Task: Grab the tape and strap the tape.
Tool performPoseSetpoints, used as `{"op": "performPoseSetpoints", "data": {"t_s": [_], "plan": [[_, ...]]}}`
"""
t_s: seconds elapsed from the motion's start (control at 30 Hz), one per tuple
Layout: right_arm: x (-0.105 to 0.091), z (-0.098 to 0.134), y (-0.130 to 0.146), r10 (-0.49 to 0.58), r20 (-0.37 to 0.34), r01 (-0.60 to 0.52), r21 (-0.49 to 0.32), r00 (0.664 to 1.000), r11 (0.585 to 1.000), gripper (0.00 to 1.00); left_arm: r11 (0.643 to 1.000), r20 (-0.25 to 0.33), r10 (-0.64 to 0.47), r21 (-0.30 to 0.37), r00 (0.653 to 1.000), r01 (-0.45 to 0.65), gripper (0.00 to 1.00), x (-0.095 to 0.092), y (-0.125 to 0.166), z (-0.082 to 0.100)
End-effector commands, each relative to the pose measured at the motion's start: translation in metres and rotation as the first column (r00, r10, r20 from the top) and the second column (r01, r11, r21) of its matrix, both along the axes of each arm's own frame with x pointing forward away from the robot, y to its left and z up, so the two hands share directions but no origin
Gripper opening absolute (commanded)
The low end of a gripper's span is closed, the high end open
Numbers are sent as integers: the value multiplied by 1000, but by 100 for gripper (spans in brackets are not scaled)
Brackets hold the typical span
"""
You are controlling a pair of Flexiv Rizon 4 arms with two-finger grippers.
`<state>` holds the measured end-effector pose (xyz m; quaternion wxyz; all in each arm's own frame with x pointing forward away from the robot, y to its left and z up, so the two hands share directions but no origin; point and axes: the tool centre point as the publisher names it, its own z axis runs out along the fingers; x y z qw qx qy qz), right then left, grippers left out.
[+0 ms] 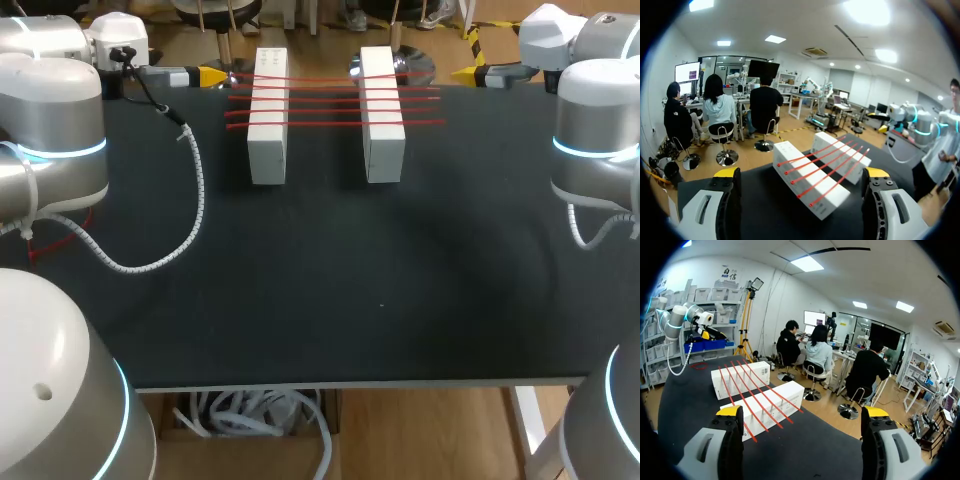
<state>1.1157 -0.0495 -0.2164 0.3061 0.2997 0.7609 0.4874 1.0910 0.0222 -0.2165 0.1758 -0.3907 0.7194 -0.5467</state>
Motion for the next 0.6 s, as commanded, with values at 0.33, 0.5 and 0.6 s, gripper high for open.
{"op": "performPoseSetpoints", "data": {"t_s": [0.33,0.5,0.6], "plan": [[-1,0,0,0,0,0,1,1000,1000,100,1000,5,2,-2,1000,-2,100,0,0,-1],[-1,0,0,0,0,0,1,1000,1000,100,1000,27,-19,4,999,19,100,-3,-1,0],[-1,0,0,0,0,0,1,1000,1000,100,997,51,-82,19,995,81,100,-12,-3,0]]}}
